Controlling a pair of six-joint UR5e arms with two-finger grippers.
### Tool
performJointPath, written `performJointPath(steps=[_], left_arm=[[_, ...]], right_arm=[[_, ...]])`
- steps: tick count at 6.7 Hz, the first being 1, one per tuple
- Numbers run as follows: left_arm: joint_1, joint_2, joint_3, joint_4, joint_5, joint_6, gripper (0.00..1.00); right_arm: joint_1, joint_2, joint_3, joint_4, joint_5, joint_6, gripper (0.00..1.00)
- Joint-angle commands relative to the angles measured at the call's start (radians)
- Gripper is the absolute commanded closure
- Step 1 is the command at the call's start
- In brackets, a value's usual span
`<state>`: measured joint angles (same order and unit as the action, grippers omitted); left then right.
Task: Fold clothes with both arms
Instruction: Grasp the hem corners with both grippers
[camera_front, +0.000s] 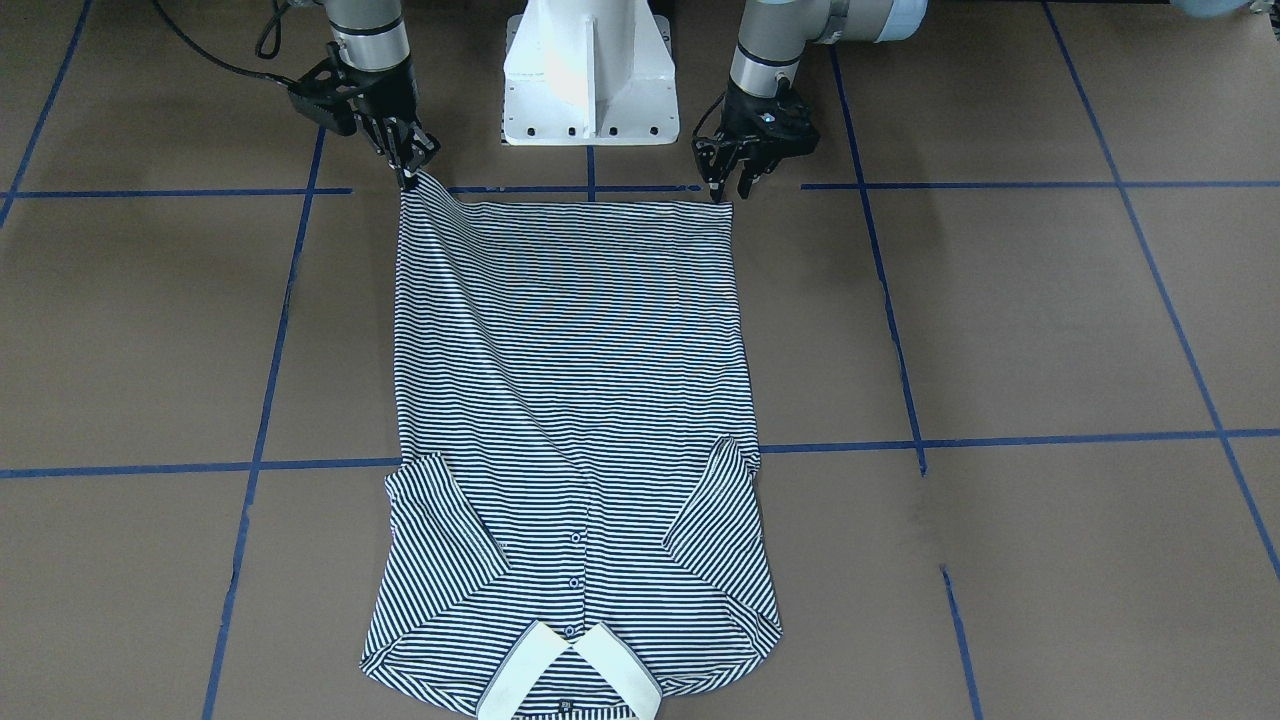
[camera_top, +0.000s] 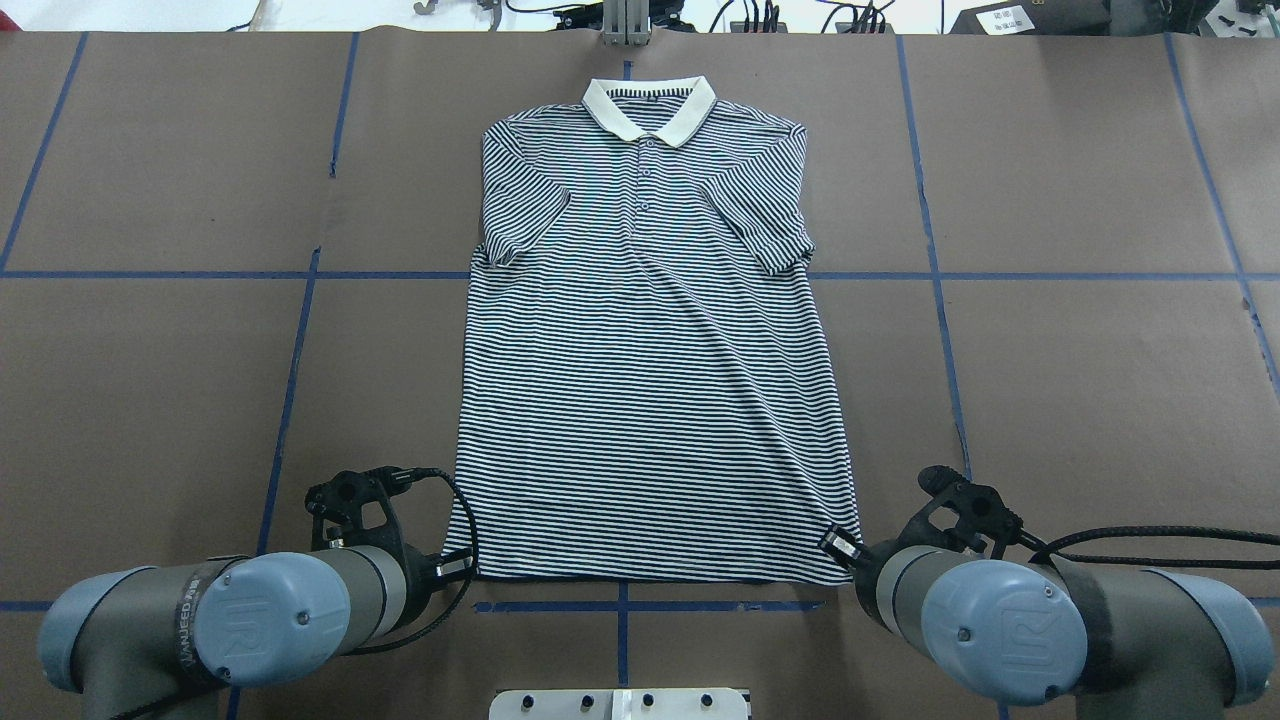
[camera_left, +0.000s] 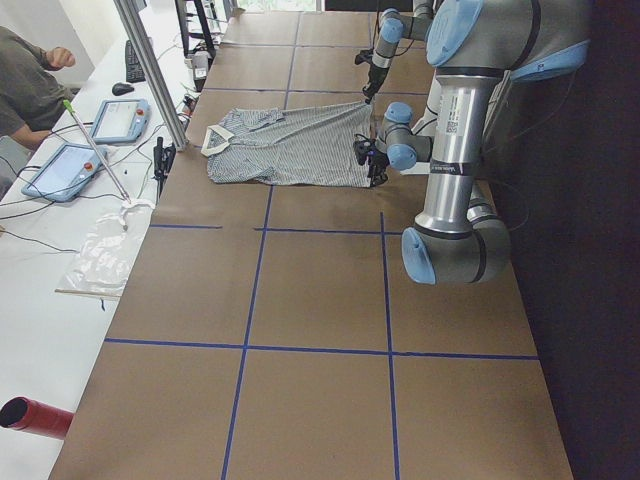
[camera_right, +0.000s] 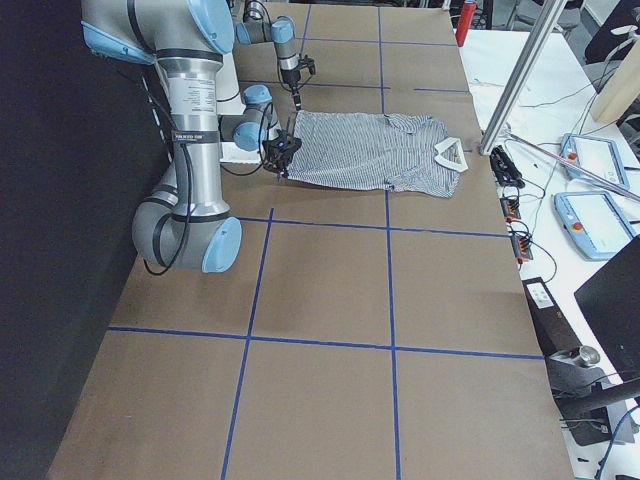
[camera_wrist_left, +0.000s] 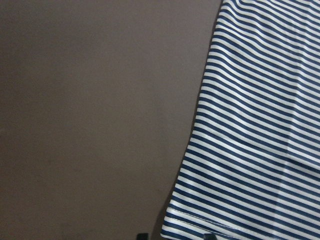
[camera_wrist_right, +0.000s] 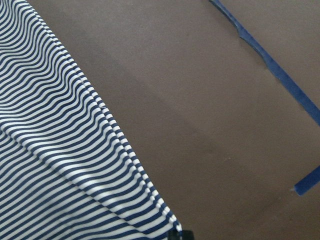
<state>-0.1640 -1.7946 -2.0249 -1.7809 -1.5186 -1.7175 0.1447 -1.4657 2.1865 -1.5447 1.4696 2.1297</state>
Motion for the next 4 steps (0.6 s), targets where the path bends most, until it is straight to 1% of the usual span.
performJointPath(steps=[1,4], left_arm=[[-0.003,-0.014,0.009,0.0,0.002,0.007,0.52],[-0.003,-0.028,0.038,0.0,0.0,0.007,0.5]], right_arm=[[-0.001,0.001,-0.002,0.0,0.0,-0.001,1.0],[-0.001,0.005,-0.01,0.0,0.0,-0.001,1.0]])
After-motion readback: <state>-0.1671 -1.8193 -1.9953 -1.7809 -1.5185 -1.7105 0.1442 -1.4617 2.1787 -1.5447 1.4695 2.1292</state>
